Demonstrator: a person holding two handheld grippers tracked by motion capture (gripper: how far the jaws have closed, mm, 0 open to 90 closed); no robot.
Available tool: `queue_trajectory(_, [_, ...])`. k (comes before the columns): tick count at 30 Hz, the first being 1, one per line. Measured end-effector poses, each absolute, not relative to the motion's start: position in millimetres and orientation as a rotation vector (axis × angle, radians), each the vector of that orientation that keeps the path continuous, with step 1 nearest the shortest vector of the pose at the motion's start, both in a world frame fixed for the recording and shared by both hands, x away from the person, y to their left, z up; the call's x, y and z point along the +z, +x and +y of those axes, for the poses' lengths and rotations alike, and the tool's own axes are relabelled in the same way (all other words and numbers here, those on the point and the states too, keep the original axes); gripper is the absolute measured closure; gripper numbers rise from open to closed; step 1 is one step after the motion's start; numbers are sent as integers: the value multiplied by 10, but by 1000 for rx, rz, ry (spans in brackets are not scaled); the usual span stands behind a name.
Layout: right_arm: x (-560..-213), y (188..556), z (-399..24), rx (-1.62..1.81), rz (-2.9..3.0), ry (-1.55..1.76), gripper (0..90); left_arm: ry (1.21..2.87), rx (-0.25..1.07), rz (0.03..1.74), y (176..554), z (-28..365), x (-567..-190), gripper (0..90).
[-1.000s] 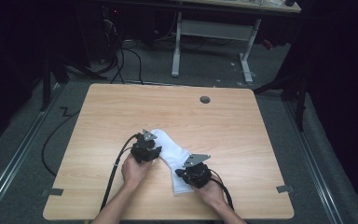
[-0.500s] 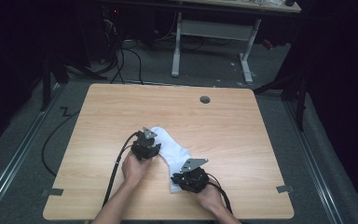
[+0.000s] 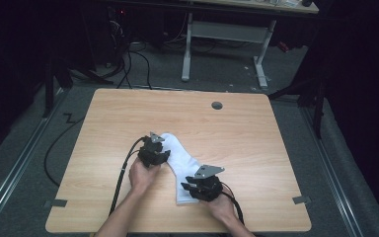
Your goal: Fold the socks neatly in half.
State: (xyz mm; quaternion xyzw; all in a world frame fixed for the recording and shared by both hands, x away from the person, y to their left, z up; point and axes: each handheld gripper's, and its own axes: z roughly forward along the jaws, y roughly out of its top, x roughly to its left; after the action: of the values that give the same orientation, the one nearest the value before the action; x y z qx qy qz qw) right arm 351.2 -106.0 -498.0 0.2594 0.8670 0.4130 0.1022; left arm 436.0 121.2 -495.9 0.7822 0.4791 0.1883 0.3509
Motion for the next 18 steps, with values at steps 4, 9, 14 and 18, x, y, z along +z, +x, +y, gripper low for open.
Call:
queue_trajectory(4, [-4988,3602,-1135,1218,2501,864,684,2003,500,1251,4365,1238,-4936,582])
queue_trajectory(9, [-5038,3680,-1162,1185,2453,909,682,1978,503,1300,4403,1304,-4914,560])
queue_trajectory(14, [-5065,3683,-1140,1160,2449,886,682,1974,522,1307,4450,1344,-4831,555])
queue_trajectory(18, [-5083,3672,-1140,1143,2449,865,667,1937,524,1326,4487,1397,-4824,553])
